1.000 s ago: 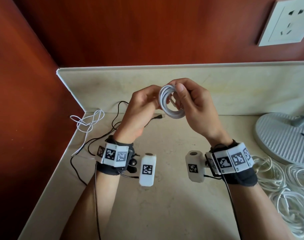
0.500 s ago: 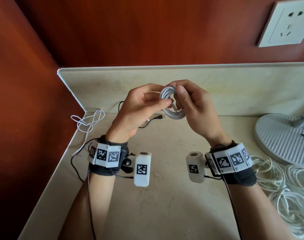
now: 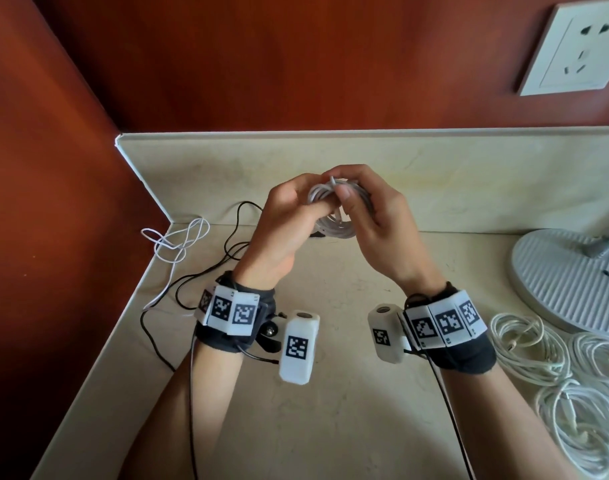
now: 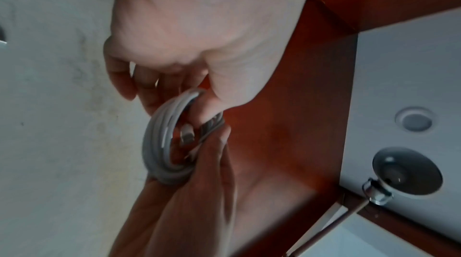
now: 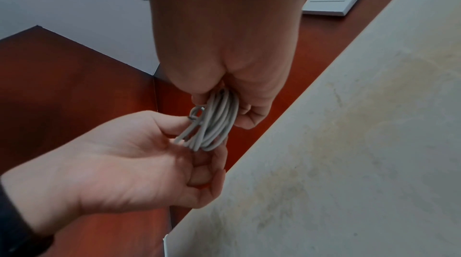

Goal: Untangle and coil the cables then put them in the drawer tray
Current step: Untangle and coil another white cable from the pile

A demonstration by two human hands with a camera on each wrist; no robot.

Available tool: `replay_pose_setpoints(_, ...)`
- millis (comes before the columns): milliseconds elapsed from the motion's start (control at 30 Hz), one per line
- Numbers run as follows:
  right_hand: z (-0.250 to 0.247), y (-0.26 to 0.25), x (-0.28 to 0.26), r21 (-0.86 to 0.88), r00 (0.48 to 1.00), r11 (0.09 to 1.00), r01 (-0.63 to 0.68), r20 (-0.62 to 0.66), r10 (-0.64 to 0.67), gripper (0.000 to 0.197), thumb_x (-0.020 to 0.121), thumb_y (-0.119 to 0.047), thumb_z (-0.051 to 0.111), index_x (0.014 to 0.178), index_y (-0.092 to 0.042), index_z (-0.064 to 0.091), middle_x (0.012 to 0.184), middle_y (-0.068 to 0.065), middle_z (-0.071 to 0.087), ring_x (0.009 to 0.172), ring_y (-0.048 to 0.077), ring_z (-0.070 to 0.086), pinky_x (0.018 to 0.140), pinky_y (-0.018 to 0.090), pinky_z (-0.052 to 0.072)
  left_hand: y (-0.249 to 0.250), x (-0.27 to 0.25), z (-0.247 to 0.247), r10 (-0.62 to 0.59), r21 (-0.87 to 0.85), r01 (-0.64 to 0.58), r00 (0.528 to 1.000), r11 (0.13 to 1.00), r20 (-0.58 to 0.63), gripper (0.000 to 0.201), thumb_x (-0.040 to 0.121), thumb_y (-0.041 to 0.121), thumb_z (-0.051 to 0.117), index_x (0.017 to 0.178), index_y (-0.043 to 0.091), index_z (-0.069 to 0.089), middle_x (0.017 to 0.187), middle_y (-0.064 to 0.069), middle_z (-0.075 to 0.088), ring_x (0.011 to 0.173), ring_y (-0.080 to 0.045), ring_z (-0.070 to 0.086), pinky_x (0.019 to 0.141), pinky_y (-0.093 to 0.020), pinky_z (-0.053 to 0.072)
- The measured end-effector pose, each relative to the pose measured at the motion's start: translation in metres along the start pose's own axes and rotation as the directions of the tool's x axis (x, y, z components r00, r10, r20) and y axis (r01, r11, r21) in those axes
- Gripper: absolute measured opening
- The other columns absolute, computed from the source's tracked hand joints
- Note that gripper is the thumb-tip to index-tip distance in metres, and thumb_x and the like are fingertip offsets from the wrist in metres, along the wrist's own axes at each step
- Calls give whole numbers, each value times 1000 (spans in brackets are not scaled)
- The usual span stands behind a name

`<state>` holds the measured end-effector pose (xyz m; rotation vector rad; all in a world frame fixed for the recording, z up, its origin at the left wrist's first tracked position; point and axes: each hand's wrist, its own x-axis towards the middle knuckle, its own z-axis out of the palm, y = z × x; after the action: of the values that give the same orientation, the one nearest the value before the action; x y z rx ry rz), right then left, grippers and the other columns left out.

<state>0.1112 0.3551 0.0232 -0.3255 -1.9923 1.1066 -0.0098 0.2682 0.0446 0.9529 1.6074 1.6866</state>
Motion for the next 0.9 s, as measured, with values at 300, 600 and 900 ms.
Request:
replay_pose_setpoints(300, 2, 7, 4, 63, 991, 997, -49, -122, 57, 20, 111, -14, 49, 114, 0, 62, 78, -10, 59, 67, 3, 51, 66, 20, 40, 9, -4, -22, 31, 52, -48, 955, 997, 294, 52, 90, -7, 65, 138, 7, 50, 96, -10, 68, 87, -15, 65, 76, -22, 52)
replay_pose_setpoints(600, -3, 7, 4, 26, 977, 993, -112, -180, 114, 18, 110, -19, 51, 113, -4, 60, 80, -10, 64, 70, 2, 59, 67, 18, 44, 2, -8, -4, 250, 272, -315, 936, 909, 247, 46, 97, -2, 60, 139, 16, 51, 109, -7, 70, 98, -21, 69, 91, -54, 57)
replay_pose_setpoints(900, -3, 9, 5, 31, 975, 988, -154, -160, 157, 18, 109, -22, 51, 110, -5, 58, 70, -3, 56, 62, 7, 47, 59, 23, 40, -7, -5, -8, 495, 666, -484, 847, 568, 193, 42, 107, 35, 57, 146, 24, 53, 100, 8, 71, 76, -15, 67, 69, -38, 55)
